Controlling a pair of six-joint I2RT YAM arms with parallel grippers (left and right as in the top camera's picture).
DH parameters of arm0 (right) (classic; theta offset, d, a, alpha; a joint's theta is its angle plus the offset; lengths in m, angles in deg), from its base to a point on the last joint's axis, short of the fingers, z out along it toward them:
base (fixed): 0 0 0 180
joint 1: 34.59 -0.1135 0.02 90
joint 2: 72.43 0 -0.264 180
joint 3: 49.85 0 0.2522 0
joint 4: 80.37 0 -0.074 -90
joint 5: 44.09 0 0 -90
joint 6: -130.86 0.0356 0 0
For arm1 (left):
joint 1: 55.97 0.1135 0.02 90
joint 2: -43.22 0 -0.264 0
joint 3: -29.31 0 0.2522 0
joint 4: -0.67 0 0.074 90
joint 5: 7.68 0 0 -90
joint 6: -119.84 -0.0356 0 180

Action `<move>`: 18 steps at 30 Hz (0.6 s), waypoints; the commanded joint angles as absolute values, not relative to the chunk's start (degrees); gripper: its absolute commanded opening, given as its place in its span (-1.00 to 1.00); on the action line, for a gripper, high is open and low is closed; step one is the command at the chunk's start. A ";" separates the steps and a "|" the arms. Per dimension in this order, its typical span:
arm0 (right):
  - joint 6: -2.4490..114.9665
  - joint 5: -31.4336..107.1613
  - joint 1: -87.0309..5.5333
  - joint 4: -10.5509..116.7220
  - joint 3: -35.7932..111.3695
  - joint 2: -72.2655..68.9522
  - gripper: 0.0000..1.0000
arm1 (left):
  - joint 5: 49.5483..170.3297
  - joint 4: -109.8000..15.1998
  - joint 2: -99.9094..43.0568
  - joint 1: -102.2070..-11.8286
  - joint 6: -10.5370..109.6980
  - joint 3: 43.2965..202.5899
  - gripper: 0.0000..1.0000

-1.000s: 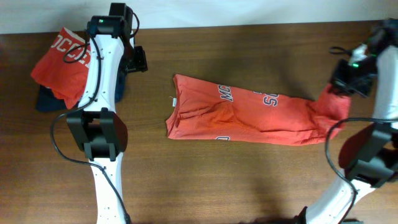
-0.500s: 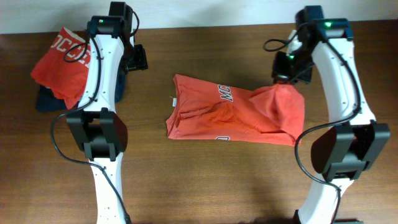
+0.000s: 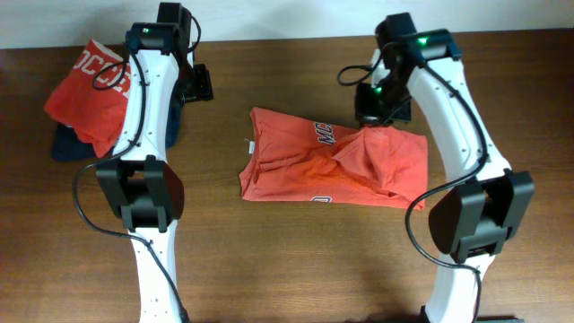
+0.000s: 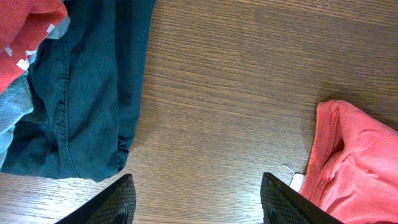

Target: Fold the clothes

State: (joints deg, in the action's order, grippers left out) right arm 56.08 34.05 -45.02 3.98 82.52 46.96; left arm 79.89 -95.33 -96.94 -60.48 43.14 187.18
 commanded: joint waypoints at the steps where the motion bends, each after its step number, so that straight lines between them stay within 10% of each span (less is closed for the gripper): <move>1: 54.18 34.77 -46.73 2.98 82.91 47.23 -0.92 | 79.08 -95.44 -96.59 -60.20 43.08 187.86 0.29; 14: 54.23 35.58 -47.36 6.39 76.75 47.23 -0.91 | 79.10 -95.40 -96.59 -60.31 43.08 187.86 0.29; 18: 54.20 33.59 -48.30 12.14 75.55 47.23 -0.55 | 79.10 -95.24 -96.59 -60.31 43.08 187.86 0.29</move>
